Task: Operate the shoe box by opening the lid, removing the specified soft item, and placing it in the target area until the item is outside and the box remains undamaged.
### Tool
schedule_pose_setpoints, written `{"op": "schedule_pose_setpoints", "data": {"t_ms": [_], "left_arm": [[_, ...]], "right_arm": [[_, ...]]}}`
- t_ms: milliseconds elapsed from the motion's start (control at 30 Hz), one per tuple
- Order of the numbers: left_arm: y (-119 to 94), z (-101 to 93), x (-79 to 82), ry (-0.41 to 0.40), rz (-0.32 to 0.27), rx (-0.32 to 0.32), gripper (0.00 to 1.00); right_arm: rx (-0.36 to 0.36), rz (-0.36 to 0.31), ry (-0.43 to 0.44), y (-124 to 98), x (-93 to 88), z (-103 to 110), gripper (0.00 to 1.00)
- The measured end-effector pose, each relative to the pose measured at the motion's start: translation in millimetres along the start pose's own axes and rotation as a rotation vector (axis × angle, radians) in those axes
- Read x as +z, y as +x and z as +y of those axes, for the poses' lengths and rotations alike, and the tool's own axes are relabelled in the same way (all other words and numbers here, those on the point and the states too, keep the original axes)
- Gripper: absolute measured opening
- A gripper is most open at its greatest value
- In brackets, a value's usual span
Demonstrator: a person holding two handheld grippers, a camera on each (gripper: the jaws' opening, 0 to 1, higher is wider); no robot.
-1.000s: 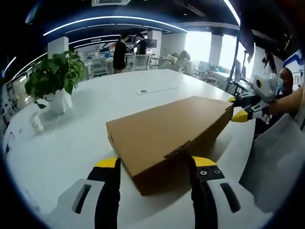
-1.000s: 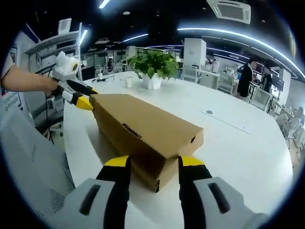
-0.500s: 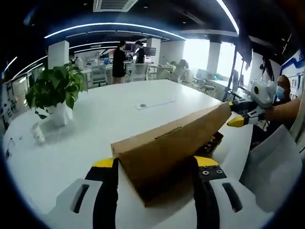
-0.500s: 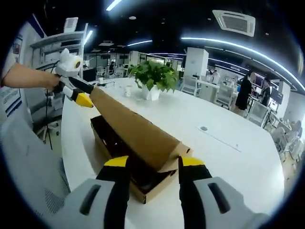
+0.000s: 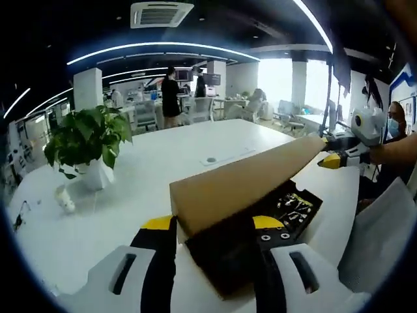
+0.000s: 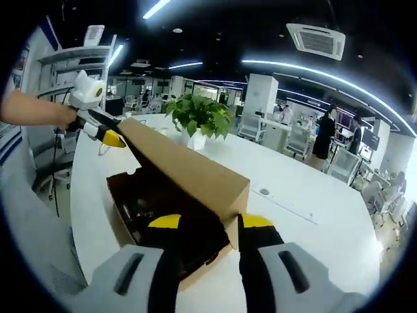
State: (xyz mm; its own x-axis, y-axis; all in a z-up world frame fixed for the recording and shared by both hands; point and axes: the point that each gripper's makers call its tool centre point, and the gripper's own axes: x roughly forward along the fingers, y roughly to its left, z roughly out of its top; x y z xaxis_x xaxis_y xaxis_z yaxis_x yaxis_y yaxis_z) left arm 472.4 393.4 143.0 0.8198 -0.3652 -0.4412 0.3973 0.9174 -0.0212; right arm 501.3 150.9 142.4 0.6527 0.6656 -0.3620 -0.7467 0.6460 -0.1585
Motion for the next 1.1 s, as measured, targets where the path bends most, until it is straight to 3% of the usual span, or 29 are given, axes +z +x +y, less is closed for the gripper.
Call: {"op": "schedule_pose_setpoints", "data": {"t_ms": [467, 900, 1100], "left_arm": [[16.3, 36.6, 22.0, 0.011, -0.027, 0.120, 0.07], [37.0, 55.5, 38.5, -0.033, -0.044, 0.134, 0.02], [50.8, 64.2, 44.8, -0.039, -0.045, 0.132, 0.02]], "right_arm": [[-0.027, -0.014, -0.023, 21.5, 17.3, -26.0, 0.28], [-0.056, -0.035, 0.003, 40.2, 27.9, -50.4, 0.24], [-0.087, 0.011, 0.036, 48.9, 6.4, -61.8, 0.19]]}}
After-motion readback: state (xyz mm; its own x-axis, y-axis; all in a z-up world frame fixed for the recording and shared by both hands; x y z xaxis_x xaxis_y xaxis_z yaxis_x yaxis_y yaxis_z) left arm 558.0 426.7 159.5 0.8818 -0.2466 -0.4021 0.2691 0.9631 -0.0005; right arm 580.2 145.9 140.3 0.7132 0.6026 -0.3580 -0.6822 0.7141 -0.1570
